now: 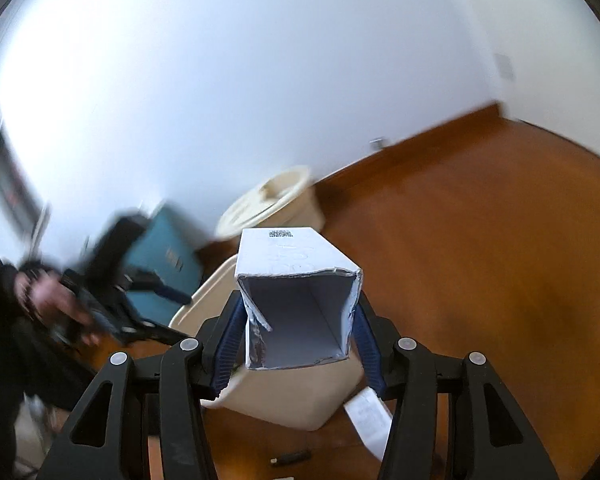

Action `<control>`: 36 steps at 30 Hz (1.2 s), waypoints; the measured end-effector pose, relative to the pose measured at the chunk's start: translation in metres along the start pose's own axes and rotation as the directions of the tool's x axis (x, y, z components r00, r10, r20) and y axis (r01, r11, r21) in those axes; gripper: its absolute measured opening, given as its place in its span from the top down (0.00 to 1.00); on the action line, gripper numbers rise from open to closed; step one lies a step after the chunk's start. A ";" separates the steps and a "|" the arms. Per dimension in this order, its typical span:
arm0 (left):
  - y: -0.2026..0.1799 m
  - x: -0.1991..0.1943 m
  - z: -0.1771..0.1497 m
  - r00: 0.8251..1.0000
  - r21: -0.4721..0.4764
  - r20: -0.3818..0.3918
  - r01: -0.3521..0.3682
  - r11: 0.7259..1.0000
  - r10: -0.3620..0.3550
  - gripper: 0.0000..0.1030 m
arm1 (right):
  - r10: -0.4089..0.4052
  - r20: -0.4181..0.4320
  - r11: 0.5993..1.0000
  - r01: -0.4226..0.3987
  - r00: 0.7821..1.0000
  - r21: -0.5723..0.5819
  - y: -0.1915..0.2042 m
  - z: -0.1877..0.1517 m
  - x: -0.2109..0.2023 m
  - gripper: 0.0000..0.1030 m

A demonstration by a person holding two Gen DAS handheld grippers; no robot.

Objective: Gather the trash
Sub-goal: 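Drop the swab bag and white box into the beige bin with both tools, then grasp the white printed bottle box with the right tool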

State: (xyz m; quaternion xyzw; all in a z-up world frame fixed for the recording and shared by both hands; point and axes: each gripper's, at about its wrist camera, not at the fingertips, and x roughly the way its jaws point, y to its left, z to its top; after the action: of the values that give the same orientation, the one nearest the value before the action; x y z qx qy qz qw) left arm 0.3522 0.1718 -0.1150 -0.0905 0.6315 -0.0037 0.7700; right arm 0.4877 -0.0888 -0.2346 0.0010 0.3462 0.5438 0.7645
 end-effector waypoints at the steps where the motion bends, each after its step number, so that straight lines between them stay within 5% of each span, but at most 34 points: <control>1: 0.004 -0.010 -0.005 1.000 -0.027 0.014 0.005 1.000 -0.004 0.00 | 0.005 -0.036 1.000 -0.006 0.999 -0.029 0.008 0.005 0.016 0.46; 4: 0.022 -0.025 -0.021 0.998 -0.114 0.058 0.012 0.993 -0.006 0.00 | 0.009 -0.200 0.991 -0.036 0.980 -0.132 0.038 0.011 0.093 0.44; 6: 0.031 -0.021 -0.021 0.997 -0.140 0.083 0.020 0.990 -0.008 0.00 | -0.018 -0.328 0.987 -0.036 0.944 -0.157 0.054 -0.001 0.141 0.44; 10: 0.040 -0.019 -0.015 0.996 -0.132 0.090 0.002 0.991 0.010 0.00 | -0.021 -0.434 0.980 -0.068 0.900 -0.189 0.073 -0.029 0.182 0.24; 13: 0.036 -0.024 -0.017 0.996 -0.111 0.088 -0.004 0.994 0.014 0.00 | 0.011 -0.389 0.988 -0.070 0.921 -0.138 0.068 -0.030 0.168 0.24; 17: -0.005 -0.018 -0.028 0.996 0.049 0.089 0.017 0.999 -0.021 0.00 | 0.052 -0.160 0.998 -0.055 0.986 -0.014 0.027 -0.020 0.089 0.24; 20: -0.048 0.003 -0.045 0.998 0.179 0.025 0.056 0.982 -0.061 0.00 | -0.081 -0.115 0.997 0.081 0.990 0.001 -0.019 -0.041 0.043 0.02; 24: -0.091 0.038 -0.070 0.992 0.206 -0.081 0.116 0.972 -0.101 0.00 | -0.191 -0.301 0.980 0.162 0.934 -0.119 -0.068 -0.098 0.070 0.02; 27: -0.105 0.064 -0.084 0.983 0.076 -0.122 0.150 0.986 -0.140 0.00 | -0.237 -0.450 0.947 0.101 0.861 -0.305 -0.071 -0.147 0.130 0.02; 32: -0.109 0.104 -0.114 0.984 -0.140 -0.134 0.101 0.985 -0.120 0.00 | -0.202 -0.537 0.952 0.036 0.819 -0.303 -0.070 -0.184 0.195 0.02; 34: -0.107 0.118 -0.125 0.984 -0.190 -0.154 0.063 0.980 -0.093 0.00 | -0.233 -0.575 0.941 0.032 0.784 -0.338 -0.066 -0.199 0.214 0.03; 36: -0.101 0.132 -0.138 0.981 -0.274 -0.166 0.053 0.960 -0.102 0.00 | -0.256 -0.611 0.934 0.028 0.749 -0.357 -0.069 -0.213 0.227 0.16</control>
State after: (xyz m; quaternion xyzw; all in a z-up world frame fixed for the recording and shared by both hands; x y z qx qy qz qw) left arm 0.2561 0.0383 -0.2547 -0.2179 0.6887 0.0434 0.6902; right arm 0.4699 -0.0077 -0.5430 -0.3398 0.4932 0.4992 0.6262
